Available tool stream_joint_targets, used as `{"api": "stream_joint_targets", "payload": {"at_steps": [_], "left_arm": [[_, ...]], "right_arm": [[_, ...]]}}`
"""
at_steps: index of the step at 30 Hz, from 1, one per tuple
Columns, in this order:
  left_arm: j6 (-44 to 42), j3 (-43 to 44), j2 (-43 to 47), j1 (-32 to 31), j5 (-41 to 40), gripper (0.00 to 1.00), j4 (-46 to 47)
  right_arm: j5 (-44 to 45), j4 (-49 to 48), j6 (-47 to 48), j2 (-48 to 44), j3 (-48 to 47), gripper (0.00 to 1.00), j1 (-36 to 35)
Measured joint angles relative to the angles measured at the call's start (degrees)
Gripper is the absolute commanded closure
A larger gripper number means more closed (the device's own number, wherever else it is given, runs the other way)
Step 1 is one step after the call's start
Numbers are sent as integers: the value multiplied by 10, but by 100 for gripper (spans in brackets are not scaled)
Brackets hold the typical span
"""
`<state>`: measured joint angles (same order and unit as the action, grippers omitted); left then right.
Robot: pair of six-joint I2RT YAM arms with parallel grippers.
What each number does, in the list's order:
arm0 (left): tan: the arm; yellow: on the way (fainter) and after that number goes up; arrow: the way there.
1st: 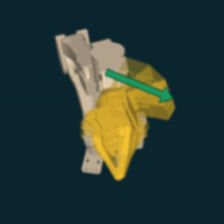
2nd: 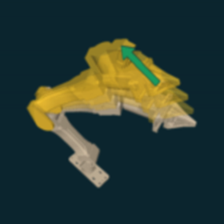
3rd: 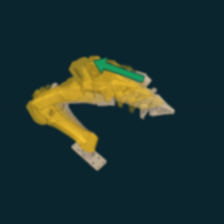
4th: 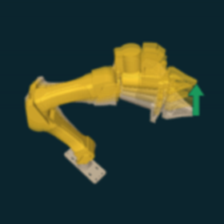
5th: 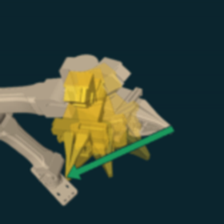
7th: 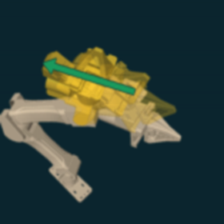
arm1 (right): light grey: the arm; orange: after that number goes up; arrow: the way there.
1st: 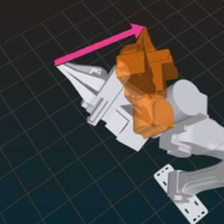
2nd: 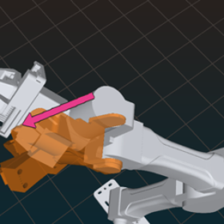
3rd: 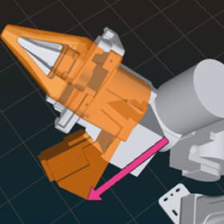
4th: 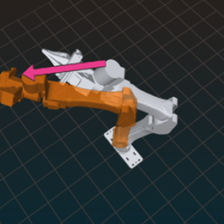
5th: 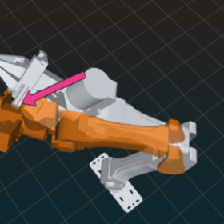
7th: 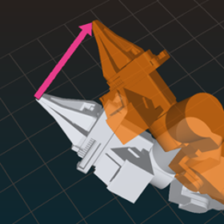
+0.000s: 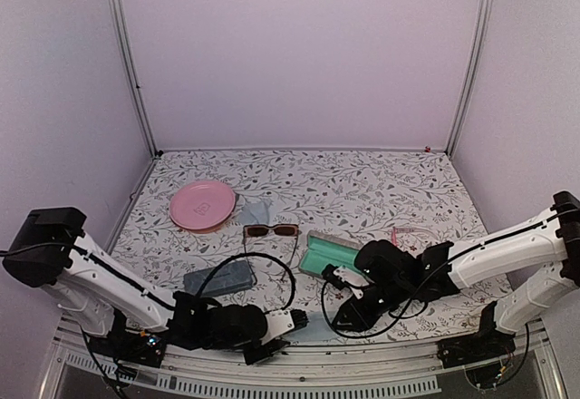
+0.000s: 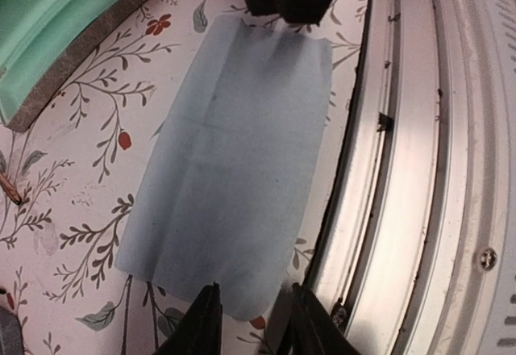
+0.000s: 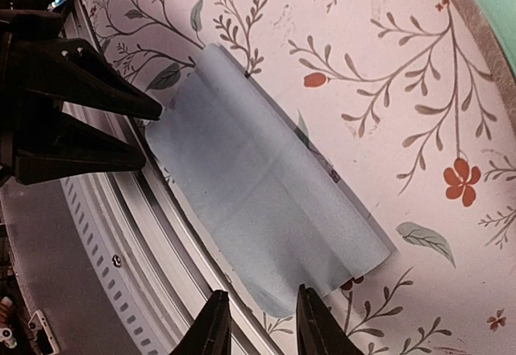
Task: Organize the sunglasses
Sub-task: Fold the glasses cleaning cloth at the center of the board, then pick up the folded cleaning cloth from the center of the board.
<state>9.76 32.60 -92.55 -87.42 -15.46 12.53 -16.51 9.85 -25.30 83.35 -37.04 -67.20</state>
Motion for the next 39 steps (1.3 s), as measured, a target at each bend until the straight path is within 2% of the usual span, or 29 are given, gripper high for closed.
{"api": "stream_joint_targets", "payload": {"at_steps": [5,9,17,24,28,39], "left_arm": [[2,-10,47,-4,9,52,-16],[1,-24,91,8,36,46,-14],[-3,-25,102,127,136,40,-3],[-14,-3,46,204,233,33,2],[-16,6,18,223,276,35,2],[-20,21,-29,237,342,53,17]], "right_arm": [[26,0,-17,-27,0,61,5],[32,2,-26,-28,0,57,25],[21,-11,-25,-4,0,55,72],[-12,-33,-22,28,1,55,86],[-30,-51,-22,30,9,55,88],[-53,-80,-23,34,35,56,92]]}}
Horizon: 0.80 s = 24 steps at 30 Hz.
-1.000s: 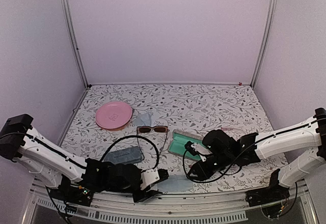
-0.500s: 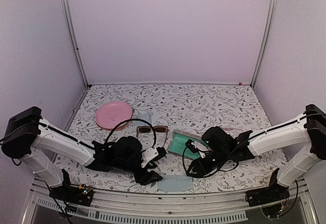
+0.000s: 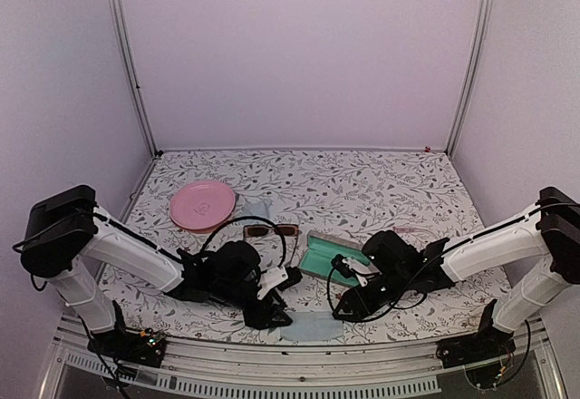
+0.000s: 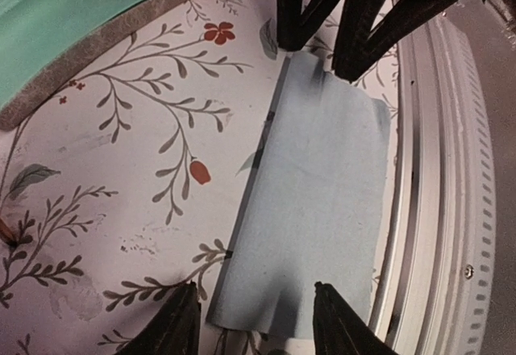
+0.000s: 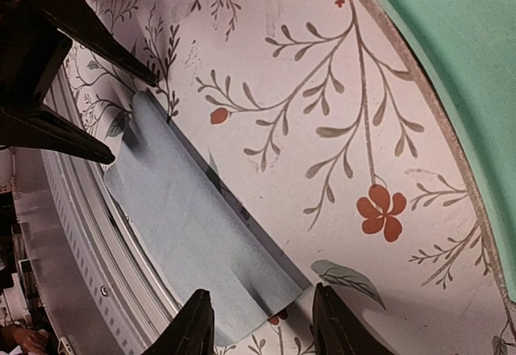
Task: Organize the sunglasses
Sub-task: Pick up the folded cleaning cloth from the center of the board.
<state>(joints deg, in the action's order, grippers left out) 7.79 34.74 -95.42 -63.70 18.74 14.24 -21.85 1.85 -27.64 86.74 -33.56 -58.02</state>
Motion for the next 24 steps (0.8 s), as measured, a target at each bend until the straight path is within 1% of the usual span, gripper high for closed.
{"api": "stream_joint_targets", "payload": {"at_steps": [10,18,24], "left_arm": [[5,2,-10,0,16,66,11],[9,2,-10,0,16,76,10],[10,2,-10,0,16,82,10]], "right_arm": [[-13,-21,0,7,6,59,0],[-15,-36,0,12,10,64,0],[-15,-37,0,14,10,69,1]]}}
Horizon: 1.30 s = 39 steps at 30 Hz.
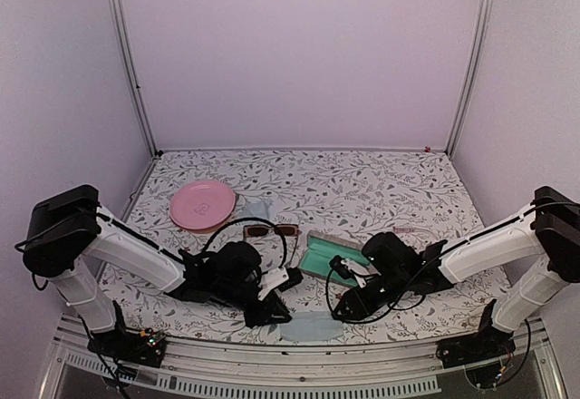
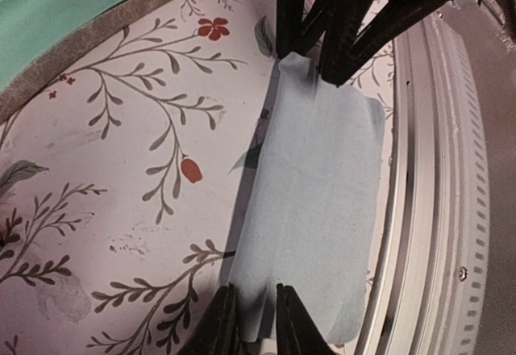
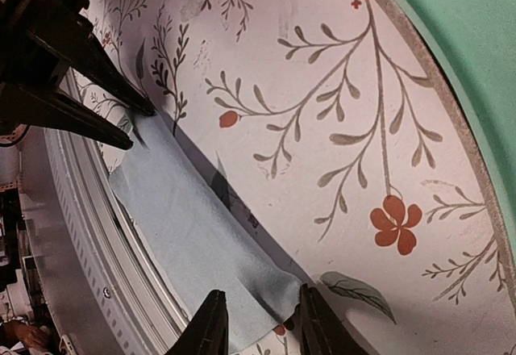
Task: Organize the sunglasses
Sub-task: Pick up the folded cleaning cloth from the center of the board.
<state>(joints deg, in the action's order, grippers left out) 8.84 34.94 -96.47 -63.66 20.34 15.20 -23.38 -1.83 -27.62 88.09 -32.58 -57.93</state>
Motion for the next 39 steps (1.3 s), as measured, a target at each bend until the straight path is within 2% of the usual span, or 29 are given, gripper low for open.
{"api": "stream_joint_targets", "payload": {"at_steps": [6,13,25,28,39], "left_arm": [[1,0,0,0,0,88,-1],[1,0,0,0,0,92,-2],[0,0,0,0,-3,99,-6],[0,0,0,0,-4,99,-6],[0,0,0,0,-7,100,-6]], "right_arm": [[-1,0,0,1,0,71,3],[6,6,-1,-18,11,65,13],[-1,2,7,-13,12,64,22],[-13,-15,9,0,9,65,22],[-45,-47,14,24,10,80,24]]}}
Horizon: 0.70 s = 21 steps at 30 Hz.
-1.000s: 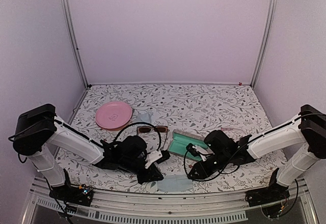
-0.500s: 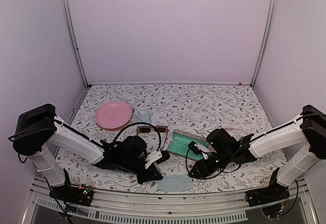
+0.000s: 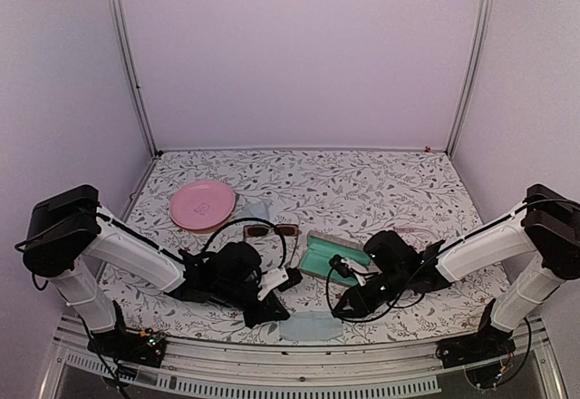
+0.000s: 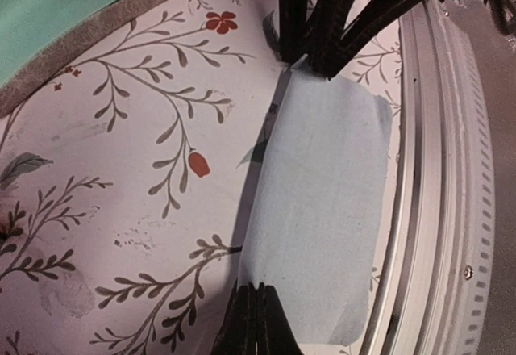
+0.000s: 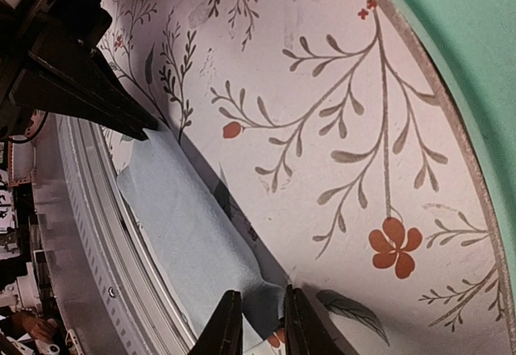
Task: Organize the sunglasses
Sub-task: Pick up the folded cleaning cloth from the center of the board.
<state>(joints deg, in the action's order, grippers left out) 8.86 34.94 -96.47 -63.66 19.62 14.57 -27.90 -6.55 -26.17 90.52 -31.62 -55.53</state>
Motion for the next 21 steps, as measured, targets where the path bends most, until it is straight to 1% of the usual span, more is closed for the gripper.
{"api": "stream_joint_targets", "payload": {"at_steps": [1,2,12,17,21], "left_arm": [[0,0,0,0,-1,100,0],[0,0,0,0,-2,100,0],[0,0,0,0,-8,100,-1],[0,0,0,0,-10,100,-2],[1,0,0,0,-11,100,-3]], "right_arm": [[-1,0,0,0,1,84,0],[-2,0,1,0,1,86,0],[-2,1,0,0,2,97,0],[10,8,0,-12,2,100,0],[23,13,0,-29,2,100,0]]}}
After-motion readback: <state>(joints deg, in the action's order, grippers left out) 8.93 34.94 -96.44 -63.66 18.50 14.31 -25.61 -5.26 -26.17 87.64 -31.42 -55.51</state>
